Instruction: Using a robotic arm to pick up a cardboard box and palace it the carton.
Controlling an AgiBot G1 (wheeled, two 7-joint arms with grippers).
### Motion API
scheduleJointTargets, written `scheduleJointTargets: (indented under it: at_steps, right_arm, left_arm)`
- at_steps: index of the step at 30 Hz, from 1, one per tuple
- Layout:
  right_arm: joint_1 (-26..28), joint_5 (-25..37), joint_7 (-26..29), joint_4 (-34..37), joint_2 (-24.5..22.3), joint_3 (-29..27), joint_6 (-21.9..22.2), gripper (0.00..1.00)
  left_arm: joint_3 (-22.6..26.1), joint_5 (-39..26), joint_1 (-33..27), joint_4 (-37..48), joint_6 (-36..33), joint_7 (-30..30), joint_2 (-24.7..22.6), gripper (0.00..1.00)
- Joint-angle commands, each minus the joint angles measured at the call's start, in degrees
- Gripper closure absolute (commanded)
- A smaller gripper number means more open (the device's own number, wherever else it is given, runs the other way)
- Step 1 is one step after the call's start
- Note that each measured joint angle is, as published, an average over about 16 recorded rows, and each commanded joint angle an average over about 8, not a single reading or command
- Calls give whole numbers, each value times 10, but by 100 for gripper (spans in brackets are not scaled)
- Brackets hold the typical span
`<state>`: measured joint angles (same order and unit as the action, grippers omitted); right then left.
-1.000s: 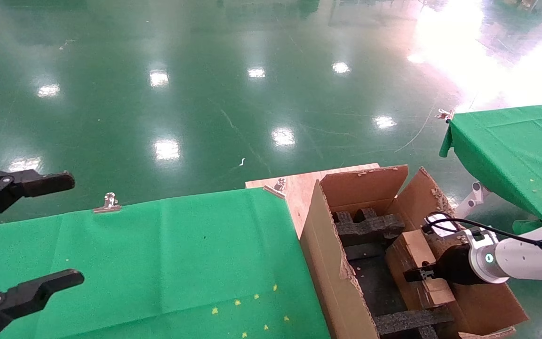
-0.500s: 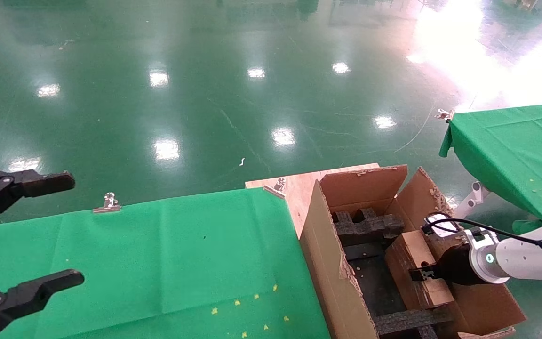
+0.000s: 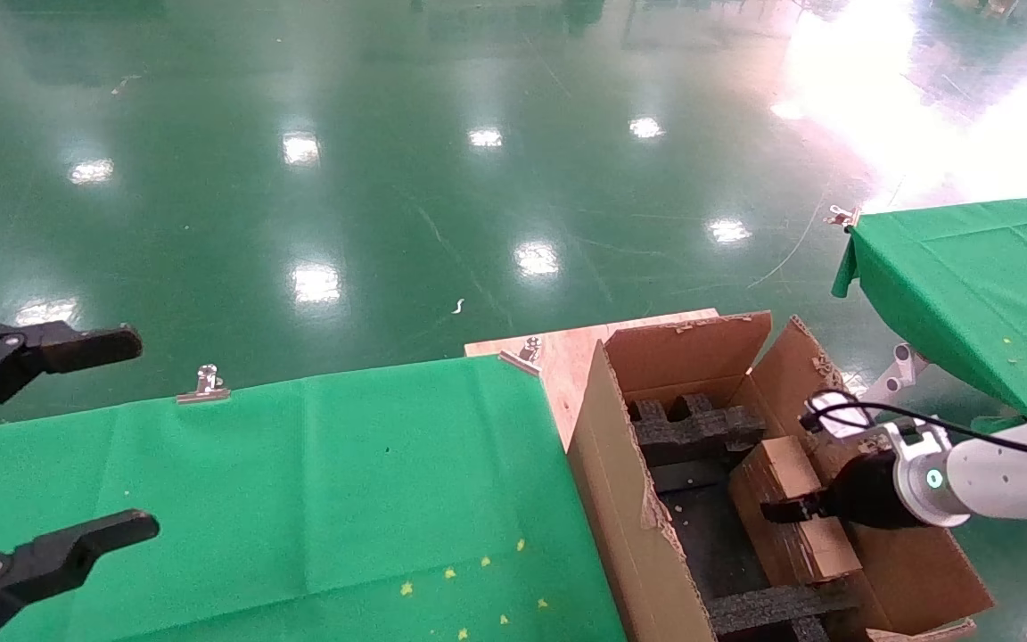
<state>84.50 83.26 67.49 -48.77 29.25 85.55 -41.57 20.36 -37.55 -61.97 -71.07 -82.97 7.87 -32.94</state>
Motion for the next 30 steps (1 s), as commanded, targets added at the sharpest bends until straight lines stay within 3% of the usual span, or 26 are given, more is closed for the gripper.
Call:
scheduleJointTargets:
  at_steps: [1,11,20,25,30]
  right_arm:
    - [4,2,1,-6,-3,-1,0,0]
    - [48,21,14,-74,-39,-15,1,0]
    - [105,32,20,-207,-89,-39,-16,0]
    - [129,7,4,-274,-110,-57,-31,0]
    - [142,-33,-29,-296,-115,-73,-46,0]
  left_arm:
    - [0,0,0,0,0,0,0,0]
    - [0,0,0,0,0,0,0,0]
    - [0,0,0,0,0,0,0,0]
    - [0,0,0,0,0,0,0,0]
    - [0,0,0,0,0,0,0,0]
